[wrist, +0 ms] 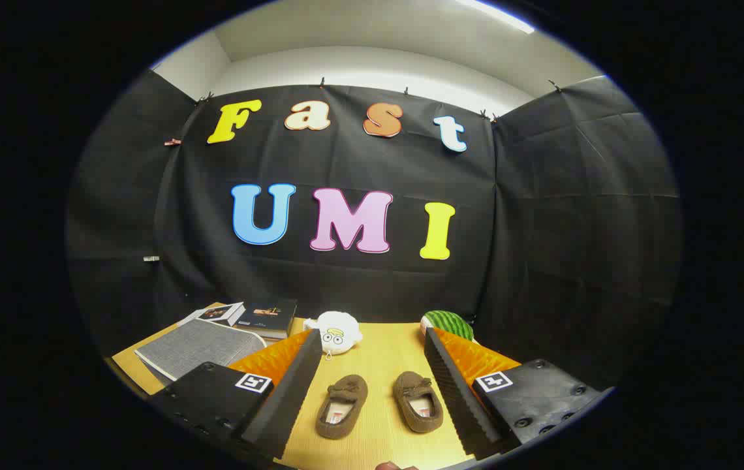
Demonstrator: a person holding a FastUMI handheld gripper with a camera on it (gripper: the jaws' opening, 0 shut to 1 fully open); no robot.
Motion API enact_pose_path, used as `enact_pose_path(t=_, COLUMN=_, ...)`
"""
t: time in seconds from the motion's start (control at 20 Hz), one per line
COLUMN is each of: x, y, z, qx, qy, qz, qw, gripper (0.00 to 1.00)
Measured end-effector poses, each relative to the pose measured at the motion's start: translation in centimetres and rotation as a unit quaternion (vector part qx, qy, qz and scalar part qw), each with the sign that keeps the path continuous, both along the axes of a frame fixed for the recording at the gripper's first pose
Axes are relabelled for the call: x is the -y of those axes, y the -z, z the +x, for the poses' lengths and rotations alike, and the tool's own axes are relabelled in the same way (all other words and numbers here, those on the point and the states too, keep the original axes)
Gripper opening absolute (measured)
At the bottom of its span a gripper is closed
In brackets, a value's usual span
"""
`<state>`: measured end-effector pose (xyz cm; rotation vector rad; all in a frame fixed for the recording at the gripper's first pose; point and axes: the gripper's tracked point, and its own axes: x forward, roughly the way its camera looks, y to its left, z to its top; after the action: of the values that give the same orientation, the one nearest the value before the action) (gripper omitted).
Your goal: Open the storage box then place both shoes into the box .Put the left shoe in first, then the right shoe, with the right side of both shoes facing outward in a uniform manner.
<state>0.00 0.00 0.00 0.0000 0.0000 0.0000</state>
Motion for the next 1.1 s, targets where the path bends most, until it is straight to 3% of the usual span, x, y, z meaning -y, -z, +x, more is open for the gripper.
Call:
enact_pose_path(t=0.9, x=-0.8, y=2.1, z=0.6, qx=-0.043, qy=-0.003, qz=0.034, qw=0.999, gripper=0.97)
enact_pose_path(t=1.1, x=-2.3, y=3.2, z=1.5, qx=-0.069, qy=-0.034, qz=0.058, qw=0.995, gripper=0.98)
